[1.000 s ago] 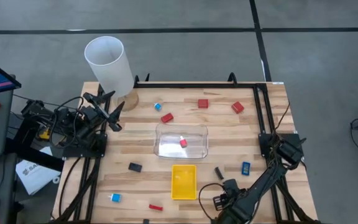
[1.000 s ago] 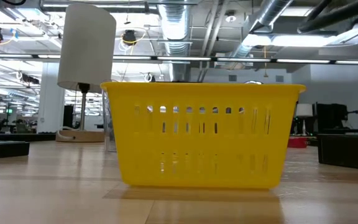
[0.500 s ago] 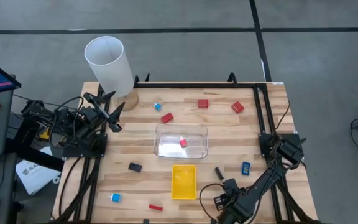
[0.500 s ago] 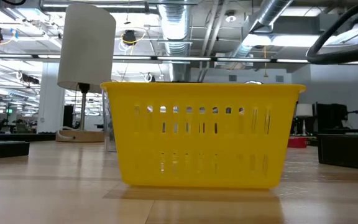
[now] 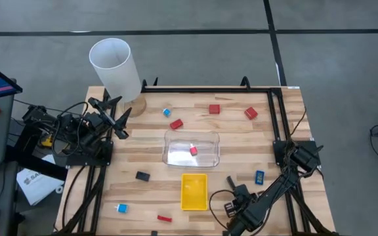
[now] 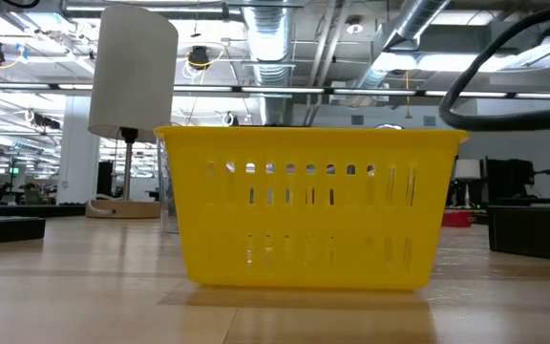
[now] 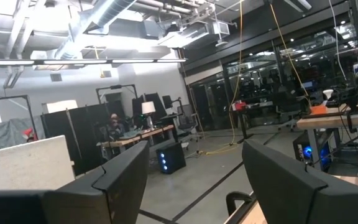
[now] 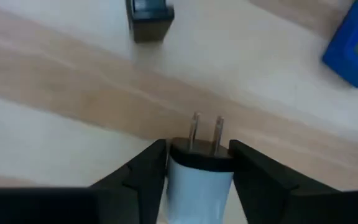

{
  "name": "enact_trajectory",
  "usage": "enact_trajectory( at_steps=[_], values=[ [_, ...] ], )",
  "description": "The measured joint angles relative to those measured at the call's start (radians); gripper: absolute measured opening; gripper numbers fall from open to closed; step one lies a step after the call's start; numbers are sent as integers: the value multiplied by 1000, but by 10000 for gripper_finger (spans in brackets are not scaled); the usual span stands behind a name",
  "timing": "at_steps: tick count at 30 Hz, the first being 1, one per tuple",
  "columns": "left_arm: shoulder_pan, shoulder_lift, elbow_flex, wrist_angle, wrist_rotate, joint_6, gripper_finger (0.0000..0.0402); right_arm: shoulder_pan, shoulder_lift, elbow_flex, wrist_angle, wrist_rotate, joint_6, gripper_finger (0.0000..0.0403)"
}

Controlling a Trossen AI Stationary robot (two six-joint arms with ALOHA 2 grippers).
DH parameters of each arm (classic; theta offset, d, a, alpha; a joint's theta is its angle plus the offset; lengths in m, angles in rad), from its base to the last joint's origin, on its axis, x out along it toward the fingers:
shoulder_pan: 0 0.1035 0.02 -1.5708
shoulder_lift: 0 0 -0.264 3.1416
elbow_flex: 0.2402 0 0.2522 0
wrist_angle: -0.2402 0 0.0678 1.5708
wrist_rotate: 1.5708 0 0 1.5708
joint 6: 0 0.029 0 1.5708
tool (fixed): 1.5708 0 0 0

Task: Pick & Place Office items
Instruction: Put the white charger adapter into the transparent bin

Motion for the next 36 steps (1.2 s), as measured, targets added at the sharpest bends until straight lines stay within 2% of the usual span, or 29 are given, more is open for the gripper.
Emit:
enact_trajectory(
  at_steps=[4,12,16,21,28,36],
  values=[
    [0,0,0,0,0,0,253,-3,0,-1,-4,12,-5,125],
    [0,0,0,0,0,0,253,-28,-15,18,2,70,-17,132],
    [0,0,0,0,0,0,253,-50,-41,47,-28,140,-49,141],
    [0,0,0,0,0,0,253,-95,-95,73,-30,284,-128,124],
    [0,0,0,0,0,0,253,-243,-131,135,-16,391,-409,138],
    [0,0,0,0,0,0,253,-489,-136,273,45,460,-871,130]
  ],
)
